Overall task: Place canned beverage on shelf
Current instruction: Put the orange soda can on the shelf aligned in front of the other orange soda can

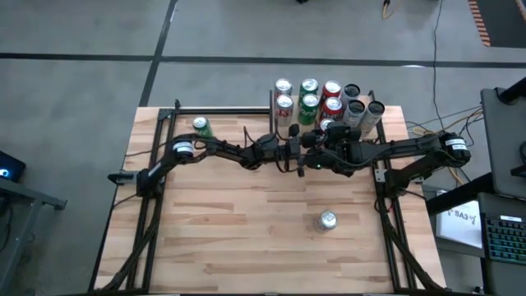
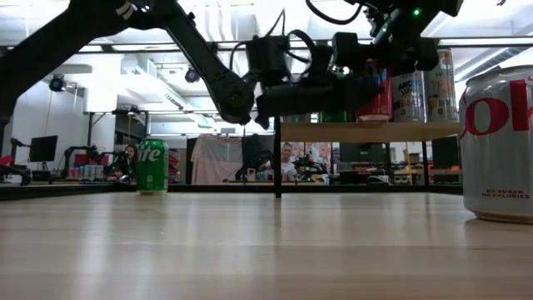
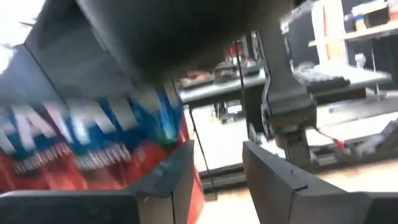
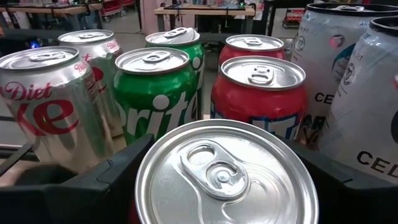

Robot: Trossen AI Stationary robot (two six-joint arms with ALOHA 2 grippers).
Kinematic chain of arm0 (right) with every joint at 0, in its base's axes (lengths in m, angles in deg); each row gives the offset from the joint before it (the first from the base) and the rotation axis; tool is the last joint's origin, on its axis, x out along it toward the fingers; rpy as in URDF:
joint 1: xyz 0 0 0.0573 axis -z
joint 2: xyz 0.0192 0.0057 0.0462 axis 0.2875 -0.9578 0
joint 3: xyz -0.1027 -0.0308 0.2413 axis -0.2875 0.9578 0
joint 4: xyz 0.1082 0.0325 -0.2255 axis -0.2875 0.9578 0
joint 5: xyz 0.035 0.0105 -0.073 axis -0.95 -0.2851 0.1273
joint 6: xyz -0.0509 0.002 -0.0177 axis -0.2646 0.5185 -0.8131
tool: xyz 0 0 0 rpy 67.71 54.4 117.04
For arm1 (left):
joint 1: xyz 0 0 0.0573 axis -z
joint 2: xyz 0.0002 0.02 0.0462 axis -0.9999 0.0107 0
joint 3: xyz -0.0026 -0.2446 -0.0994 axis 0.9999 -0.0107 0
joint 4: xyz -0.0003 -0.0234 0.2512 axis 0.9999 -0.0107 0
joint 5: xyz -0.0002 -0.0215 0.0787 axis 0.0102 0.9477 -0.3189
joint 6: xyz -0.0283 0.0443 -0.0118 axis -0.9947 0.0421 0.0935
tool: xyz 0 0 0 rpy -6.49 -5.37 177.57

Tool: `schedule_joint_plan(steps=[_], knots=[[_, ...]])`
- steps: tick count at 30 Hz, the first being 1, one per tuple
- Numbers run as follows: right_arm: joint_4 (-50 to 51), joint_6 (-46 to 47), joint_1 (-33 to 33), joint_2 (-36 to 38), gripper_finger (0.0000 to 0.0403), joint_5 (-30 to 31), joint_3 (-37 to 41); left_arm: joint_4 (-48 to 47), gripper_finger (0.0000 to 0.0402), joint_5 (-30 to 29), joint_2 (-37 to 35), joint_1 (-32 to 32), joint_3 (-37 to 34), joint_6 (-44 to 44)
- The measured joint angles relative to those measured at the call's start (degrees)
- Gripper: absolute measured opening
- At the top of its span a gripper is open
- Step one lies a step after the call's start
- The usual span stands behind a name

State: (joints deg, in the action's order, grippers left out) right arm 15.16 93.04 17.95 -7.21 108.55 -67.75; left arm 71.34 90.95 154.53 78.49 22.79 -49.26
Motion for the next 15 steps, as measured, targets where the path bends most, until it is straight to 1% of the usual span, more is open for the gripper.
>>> schedule_joint_plan(steps=[7,15], knots=[[0.1,-0.1,0.23,0.0,0.0279,-0.08,0.01,-1.03,0.0121,-0.02,1.48,-0.12,1.8,-0.18],[0.63,-0.37,0.36,0.0,0.0291,0.05,0.01,-0.81,0.0121,0.09,3.16,-0.73,3.38,-0.07]])
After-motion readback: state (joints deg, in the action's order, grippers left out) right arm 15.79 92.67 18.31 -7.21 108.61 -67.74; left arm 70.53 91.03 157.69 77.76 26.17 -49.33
